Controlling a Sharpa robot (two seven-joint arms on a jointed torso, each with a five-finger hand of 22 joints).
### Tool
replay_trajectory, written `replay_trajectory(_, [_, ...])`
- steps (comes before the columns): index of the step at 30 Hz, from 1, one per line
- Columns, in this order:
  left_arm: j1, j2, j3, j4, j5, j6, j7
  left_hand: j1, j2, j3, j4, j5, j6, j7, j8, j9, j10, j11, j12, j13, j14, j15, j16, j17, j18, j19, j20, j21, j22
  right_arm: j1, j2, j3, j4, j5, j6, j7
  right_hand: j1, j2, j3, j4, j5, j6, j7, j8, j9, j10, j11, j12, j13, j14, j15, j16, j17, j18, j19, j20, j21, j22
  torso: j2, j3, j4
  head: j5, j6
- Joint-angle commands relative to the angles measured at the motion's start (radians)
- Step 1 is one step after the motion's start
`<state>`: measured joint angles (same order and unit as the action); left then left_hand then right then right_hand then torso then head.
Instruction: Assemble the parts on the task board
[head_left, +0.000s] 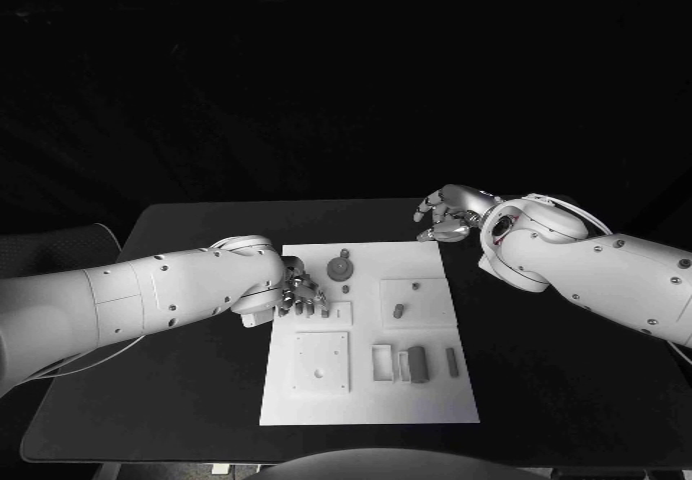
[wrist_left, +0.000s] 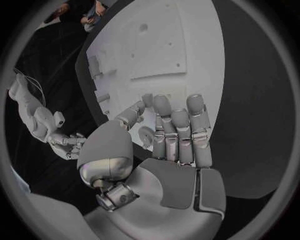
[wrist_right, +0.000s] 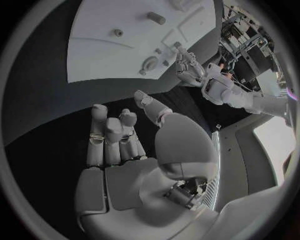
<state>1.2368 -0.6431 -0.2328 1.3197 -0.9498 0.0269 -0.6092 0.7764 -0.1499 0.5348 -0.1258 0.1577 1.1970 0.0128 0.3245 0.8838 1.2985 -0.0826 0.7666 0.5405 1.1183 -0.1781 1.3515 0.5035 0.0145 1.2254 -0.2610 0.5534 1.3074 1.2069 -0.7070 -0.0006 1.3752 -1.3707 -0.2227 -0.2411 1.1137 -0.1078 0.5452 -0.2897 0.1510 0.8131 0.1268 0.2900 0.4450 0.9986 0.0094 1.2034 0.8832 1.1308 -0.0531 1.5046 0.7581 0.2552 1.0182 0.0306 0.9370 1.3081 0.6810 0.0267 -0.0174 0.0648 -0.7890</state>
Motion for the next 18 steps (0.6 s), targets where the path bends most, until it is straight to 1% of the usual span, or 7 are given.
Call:
replay_trajectory(1, [0.007, -0.010, 0.004, 0.014, 0.012, -0.013, 0.013, -0.007, -0.009, 0.003, -0.001, -0.010, -0.004, 0.004, -0.006, 0.002, -0.008, -0.001, 0.006, -0.002, -0.008, 0.000, 0.003, -0.002, -0.002, -0.004, -0.008, -0.001, 0.018, 0.000, -0.002, 0.001, -0.001, -0.011, 0.006, 0.001, 0.003, -0.007, -0.003, 0.000, 0.001, 0.039, 0.037, -0.004, -0.001, -0.059, 0.042, 0.000, -0.001, -0.008, -0.002, -0.003, -0.001, 0.007, -0.008, -0.001, -0.004, 0.016, 0.000, 0.0000, -0.0003, -0.002, 0.002])
replay_trajectory(3, [0.014, -0.016, 0.008, 0.020, 0.017, -0.015, 0.012, -0.007, -0.010, 0.004, -0.001, -0.012, -0.004, 0.004, -0.006, 0.002, -0.008, -0.001, 0.006, -0.002, -0.008, 0.000, 0.003, -0.003, -0.002, -0.004, -0.008, -0.001, 0.018, 0.000, -0.002, 0.001, -0.002, -0.010, 0.006, 0.001, 0.003, -0.007, -0.003, 0.000, 0.001, 0.039, 0.037, -0.004, -0.001, -0.059, 0.042, 0.000, -0.001, -0.008, -0.002, -0.003, -0.001, 0.007, -0.008, -0.001, -0.004, 0.016, 0.000, -0.0001, -0.0002, -0.002, 0.004])
replay_trajectory(5, [0.016, -0.020, 0.032, 0.024, 0.018, -0.015, 0.010, -0.007, -0.011, 0.004, -0.001, -0.012, -0.004, 0.004, -0.007, 0.002, -0.008, -0.001, 0.006, -0.002, -0.008, 0.000, 0.003, -0.003, -0.002, -0.004, -0.008, -0.001, 0.018, 0.000, -0.001, 0.001, -0.003, -0.010, 0.005, 0.001, 0.003, -0.007, -0.003, 0.000, 0.001, 0.038, 0.037, -0.004, -0.001, -0.059, 0.042, 0.000, -0.001, -0.008, -0.002, -0.003, -0.001, 0.007, -0.008, -0.001, -0.004, 0.016, 0.000, 0.0001, 0.0003, -0.001, 0.007])
replay_trajectory(8, [0.028, -0.034, 0.055, 0.040, 0.023, -0.026, 0.025, -0.006, -0.011, 0.006, -0.001, -0.015, -0.005, 0.004, -0.008, 0.002, -0.009, -0.001, 0.005, -0.003, -0.009, 0.000, 0.002, -0.004, -0.002, -0.004, -0.008, -0.002, 0.017, 0.000, -0.001, 0.001, -0.004, -0.010, 0.006, 0.001, 0.003, -0.007, -0.003, 0.000, 0.001, 0.038, 0.037, -0.004, -0.001, -0.059, 0.042, 0.000, -0.001, -0.008, -0.002, -0.003, -0.001, 0.007, -0.008, -0.001, -0.004, 0.016, 0.000, 0.0002, 0.0005, 0.000, 0.010])
replay_trajectory(12, [0.078, -0.051, 0.059, 0.042, 0.035, -0.037, 0.035, 0.007, 0.011, 0.016, -0.024, -0.016, -0.047, 0.026, -0.040, -0.010, -0.052, 0.021, -0.027, -0.023, -0.033, 0.017, -0.023, -0.025, -0.008, -0.033, 0.003, -0.026, 0.009, 0.000, -0.002, 0.001, -0.005, -0.010, 0.005, 0.001, 0.005, -0.006, -0.002, -0.001, 0.001, 0.038, 0.037, -0.004, -0.002, -0.059, 0.042, 0.000, -0.001, -0.009, -0.002, -0.003, -0.001, 0.007, -0.008, -0.001, -0.004, 0.016, 0.000, 0.0003, 0.0001, 0.000, 0.015])
replay_trajectory(14, [0.094, -0.051, 0.059, 0.025, 0.040, -0.043, 0.033, 0.014, 0.013, 0.021, -0.029, -0.017, -0.056, 0.032, -0.048, -0.014, -0.060, 0.027, -0.035, -0.030, -0.038, 0.023, -0.029, -0.031, -0.008, -0.038, 0.007, -0.033, 0.007, 0.000, -0.001, 0.001, -0.006, -0.010, 0.005, 0.001, 0.005, -0.006, -0.002, -0.001, 0.001, 0.038, 0.037, -0.005, -0.002, -0.059, 0.042, 0.000, -0.001, -0.009, -0.002, -0.003, -0.001, 0.007, -0.008, -0.001, -0.004, 0.016, 0.000, 0.0006, 0.0000, 0.002, 0.018])
replay_trajectory(18, [0.100, -0.036, 0.058, -0.030, 0.043, -0.027, 0.025, 0.027, 0.018, 0.027, -0.037, -0.025, -0.081, 0.046, -0.070, -0.028, -0.076, 0.039, -0.054, -0.046, -0.039, 0.032, -0.032, -0.040, -0.005, -0.039, 0.016, -0.042, 0.005, 0.000, -0.001, 0.001, -0.006, -0.010, 0.005, 0.001, 0.005, -0.007, -0.002, -0.001, 0.001, 0.038, 0.037, -0.005, -0.002, -0.059, 0.042, 0.000, -0.001, -0.009, -0.002, -0.003, -0.001, 0.007, -0.008, -0.001, -0.004, 0.016, -0.001, 0.0018, 0.0002, 0.004, 0.021])
